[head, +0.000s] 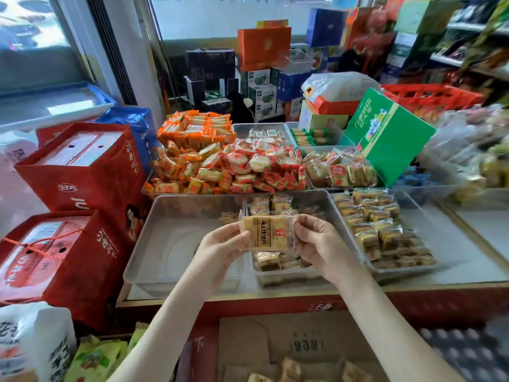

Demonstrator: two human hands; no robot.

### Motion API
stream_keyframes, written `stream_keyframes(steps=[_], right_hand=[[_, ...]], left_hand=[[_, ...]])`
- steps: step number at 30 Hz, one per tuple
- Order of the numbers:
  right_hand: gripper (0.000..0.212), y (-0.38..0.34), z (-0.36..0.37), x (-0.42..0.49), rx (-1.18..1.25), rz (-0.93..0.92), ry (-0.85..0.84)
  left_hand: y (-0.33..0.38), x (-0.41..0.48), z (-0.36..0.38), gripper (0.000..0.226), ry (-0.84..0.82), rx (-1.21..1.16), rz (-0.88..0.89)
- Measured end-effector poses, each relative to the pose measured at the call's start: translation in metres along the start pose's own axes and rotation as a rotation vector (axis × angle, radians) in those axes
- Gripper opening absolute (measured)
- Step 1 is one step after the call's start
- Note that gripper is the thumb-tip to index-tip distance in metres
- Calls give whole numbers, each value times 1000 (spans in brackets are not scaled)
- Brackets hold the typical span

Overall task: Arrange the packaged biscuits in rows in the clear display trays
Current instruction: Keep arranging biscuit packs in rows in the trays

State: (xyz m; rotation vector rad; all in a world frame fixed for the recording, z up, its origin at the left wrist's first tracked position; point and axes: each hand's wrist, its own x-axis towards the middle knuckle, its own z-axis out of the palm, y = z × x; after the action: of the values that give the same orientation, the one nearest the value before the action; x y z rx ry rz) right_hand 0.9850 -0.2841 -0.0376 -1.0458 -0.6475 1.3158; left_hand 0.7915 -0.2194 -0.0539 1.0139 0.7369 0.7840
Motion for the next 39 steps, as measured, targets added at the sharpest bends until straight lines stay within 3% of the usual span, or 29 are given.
stream_keyframes(steps=[4, 5, 9, 13, 16, 18, 20, 24, 30, 33, 35, 37, 39], right_hand=[[21, -5, -3, -4, -176, -117, 80], [21, -7, -1, -6, -282, -172, 111], [14, -1, 19, -13, -555, -341, 97], [18, 8, 26, -15, -863, -557, -61], [26, 3, 19, -17, -738, -541, -126], [27, -3, 13, -15, -650, -502, 14], [23, -10, 6, -7, -659, -433, 148], [15, -20, 2, 4, -481, -191, 55], [16, -13, 1, 12, -406, -115, 81], [15, -9, -2, 20, -357, -49, 141], [12, 2, -6, 25, -495, -119, 206], [14, 9, -10, 25, -855, -343, 223], [39, 16, -17, 26, -1123, -484, 12]], left_hand=[[-2, 4, 15, 48, 287, 641, 73], [-1, 2, 21, 51, 313, 685, 102], [-4, -9, 55, 62, 24, 288, 90], [-11, -5, 63, 56, 93, -13, 151], [-11, 3, 51, 41, 123, -120, 161], [-11, 7, 41, 37, 108, -174, 128], [-10, 8, 34, 40, 47, -193, 71], [-12, 8, 22, 31, -52, -68, 5], [-21, 10, 13, 47, -38, -3, -10], [-24, 12, 11, 44, -11, 38, -27], [-28, 17, 10, 31, 32, 100, -41], [-32, 24, 10, 20, 102, 105, -80], [-37, 31, 12, 22, 153, 98, -104]])
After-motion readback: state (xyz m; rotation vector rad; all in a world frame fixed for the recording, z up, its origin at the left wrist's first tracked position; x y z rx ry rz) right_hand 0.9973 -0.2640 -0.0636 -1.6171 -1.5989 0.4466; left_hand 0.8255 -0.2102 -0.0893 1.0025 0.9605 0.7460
